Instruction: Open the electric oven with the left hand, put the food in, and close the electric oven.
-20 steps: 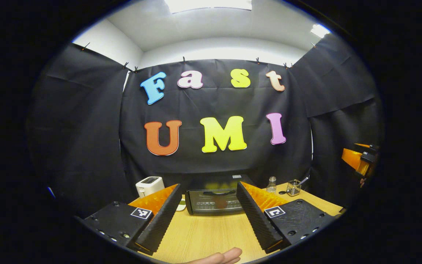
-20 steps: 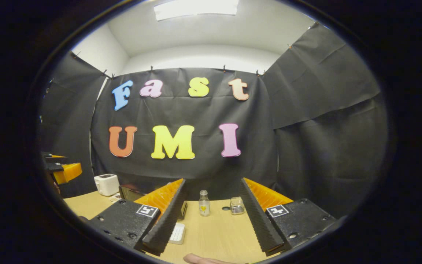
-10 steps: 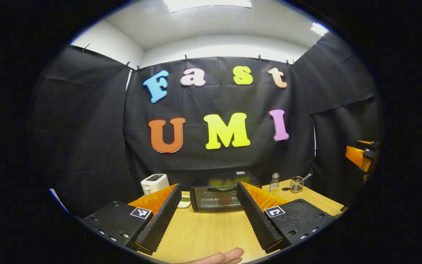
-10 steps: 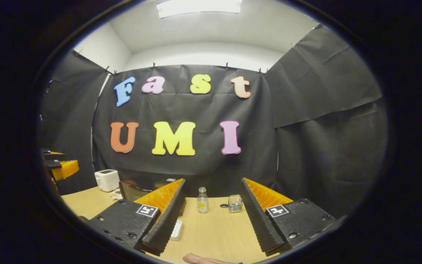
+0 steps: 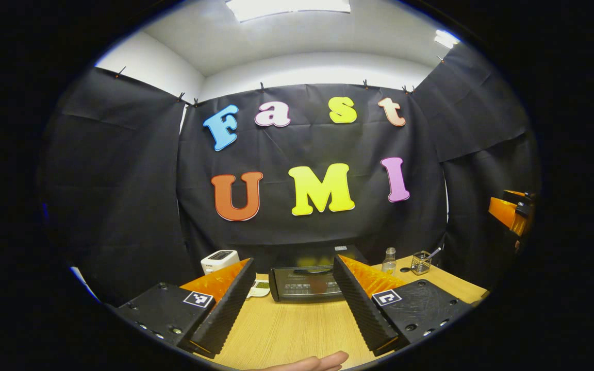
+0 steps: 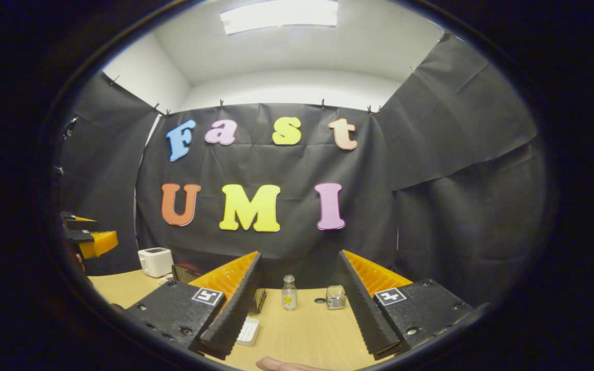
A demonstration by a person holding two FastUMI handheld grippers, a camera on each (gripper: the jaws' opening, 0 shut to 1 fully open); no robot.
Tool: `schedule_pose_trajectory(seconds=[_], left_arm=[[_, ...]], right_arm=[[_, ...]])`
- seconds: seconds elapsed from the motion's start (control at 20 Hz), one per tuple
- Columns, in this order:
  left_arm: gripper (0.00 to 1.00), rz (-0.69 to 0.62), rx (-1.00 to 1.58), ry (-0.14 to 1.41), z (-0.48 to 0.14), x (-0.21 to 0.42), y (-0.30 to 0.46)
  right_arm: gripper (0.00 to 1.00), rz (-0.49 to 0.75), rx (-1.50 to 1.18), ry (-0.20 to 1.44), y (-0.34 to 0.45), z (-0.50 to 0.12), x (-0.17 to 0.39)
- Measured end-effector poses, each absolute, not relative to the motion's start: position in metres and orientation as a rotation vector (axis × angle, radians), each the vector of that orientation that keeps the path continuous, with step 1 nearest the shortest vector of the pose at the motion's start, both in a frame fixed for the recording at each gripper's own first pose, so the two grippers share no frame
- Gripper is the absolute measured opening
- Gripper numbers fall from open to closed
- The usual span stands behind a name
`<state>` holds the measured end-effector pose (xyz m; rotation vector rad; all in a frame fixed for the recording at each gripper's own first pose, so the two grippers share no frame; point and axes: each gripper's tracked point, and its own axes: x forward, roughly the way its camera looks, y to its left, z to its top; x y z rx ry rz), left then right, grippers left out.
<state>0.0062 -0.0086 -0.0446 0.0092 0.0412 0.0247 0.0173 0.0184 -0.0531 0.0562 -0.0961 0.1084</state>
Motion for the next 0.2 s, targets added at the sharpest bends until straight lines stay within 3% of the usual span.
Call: schedule_pose_trajectory(seconds=[0.2], left_arm=[[0.96, 0.008, -0.001, 0.023, -0.0408, 0.009, -0.0148]], right_arm=[[0.92, 0.118, 0.079, -0.108, 0.0159, -0.0587, 0.0284]])
